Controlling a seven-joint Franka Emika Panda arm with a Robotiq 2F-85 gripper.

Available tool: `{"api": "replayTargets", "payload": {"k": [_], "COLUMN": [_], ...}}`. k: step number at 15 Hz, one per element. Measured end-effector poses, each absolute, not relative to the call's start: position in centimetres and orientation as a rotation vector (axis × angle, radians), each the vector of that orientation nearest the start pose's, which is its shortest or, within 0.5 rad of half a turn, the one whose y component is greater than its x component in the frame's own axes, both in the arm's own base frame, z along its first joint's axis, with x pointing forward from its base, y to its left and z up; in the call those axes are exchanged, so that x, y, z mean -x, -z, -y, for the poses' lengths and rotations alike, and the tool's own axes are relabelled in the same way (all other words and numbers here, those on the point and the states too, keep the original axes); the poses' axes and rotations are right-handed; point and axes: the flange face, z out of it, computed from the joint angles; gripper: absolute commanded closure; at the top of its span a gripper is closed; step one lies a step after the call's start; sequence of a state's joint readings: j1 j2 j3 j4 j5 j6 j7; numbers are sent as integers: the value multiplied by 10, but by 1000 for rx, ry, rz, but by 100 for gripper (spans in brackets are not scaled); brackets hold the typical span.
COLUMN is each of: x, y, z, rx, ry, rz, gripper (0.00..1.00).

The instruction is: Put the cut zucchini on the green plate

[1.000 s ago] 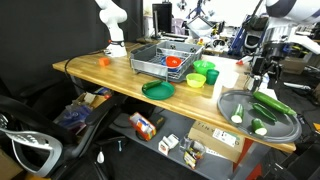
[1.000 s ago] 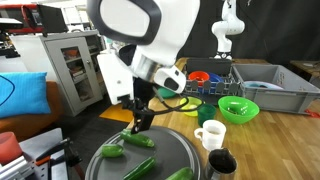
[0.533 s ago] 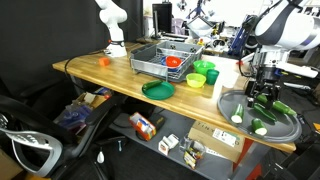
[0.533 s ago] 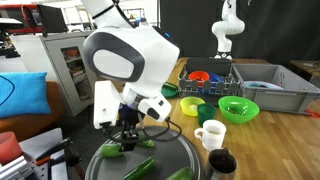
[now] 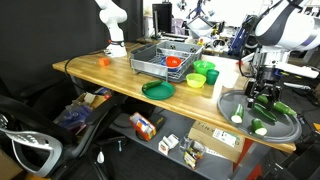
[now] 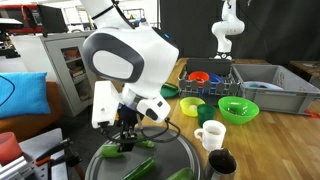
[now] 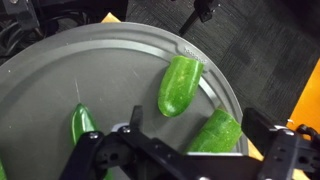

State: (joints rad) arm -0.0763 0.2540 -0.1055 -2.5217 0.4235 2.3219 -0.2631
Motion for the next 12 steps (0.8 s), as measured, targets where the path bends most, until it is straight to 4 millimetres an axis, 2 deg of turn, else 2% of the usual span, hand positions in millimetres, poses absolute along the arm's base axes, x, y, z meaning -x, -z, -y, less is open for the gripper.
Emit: {"api": "replayTargets", "payload": {"k": [4,8,12], "x": [-384,-361,-357], "y": [-145,-133,-129], "z": [61,61,59], "rx": [2750,2754,2774], "ry": [-605,-617,-547], "rz": [-565,-747,-787], "gripper": [0,0,0]}}
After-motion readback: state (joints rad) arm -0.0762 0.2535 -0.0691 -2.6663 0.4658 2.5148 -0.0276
